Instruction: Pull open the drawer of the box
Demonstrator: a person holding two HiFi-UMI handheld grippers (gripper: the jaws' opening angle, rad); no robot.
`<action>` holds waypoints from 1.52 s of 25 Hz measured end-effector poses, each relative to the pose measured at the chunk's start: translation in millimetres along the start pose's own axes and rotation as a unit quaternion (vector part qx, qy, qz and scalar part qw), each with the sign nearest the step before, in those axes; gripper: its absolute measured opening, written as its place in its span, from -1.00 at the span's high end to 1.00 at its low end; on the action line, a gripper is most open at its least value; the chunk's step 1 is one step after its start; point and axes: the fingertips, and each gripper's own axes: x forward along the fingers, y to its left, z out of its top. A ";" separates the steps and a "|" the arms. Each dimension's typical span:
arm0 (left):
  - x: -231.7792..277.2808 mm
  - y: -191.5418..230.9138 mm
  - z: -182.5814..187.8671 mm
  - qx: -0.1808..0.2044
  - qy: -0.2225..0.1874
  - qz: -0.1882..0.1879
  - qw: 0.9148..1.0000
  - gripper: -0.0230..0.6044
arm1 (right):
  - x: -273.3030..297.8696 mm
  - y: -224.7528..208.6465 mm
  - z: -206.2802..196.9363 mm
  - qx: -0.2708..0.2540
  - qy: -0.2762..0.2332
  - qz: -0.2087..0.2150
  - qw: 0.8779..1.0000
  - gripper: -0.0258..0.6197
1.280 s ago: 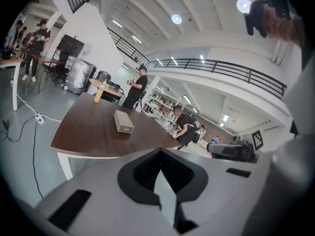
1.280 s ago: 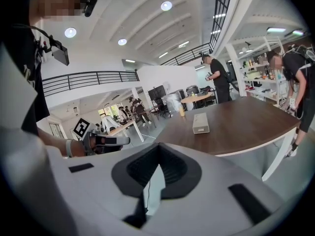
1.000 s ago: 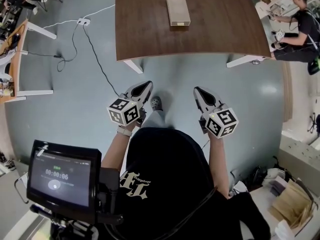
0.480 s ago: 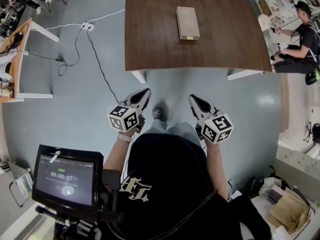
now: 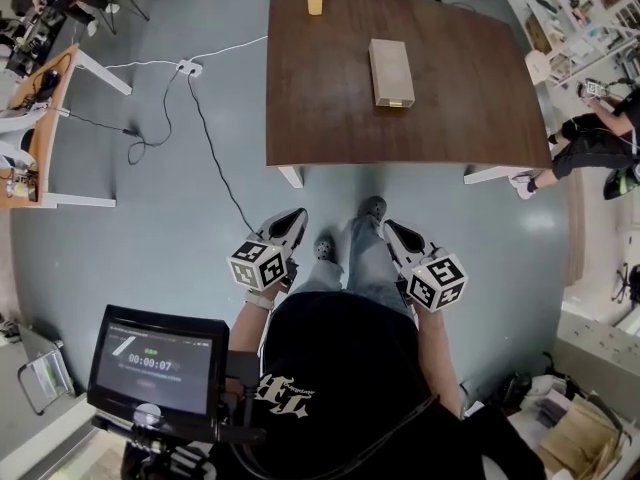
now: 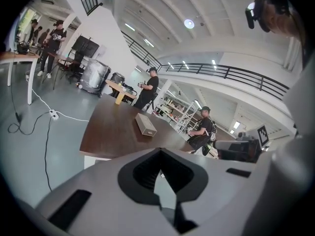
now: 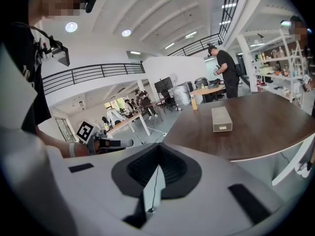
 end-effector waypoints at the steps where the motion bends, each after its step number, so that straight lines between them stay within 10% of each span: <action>1: -0.1 1.1 1.0 -0.001 0.000 0.002 1.000 0.91 | 1.4 -0.9 0.5 0.001 0.001 0.001 1.000 0.96; 38: 119.9 -7.0 67.7 0.040 0.059 -0.047 0.996 0.91 | 60.9 -143.3 54.7 0.022 0.005 -0.002 1.000 0.96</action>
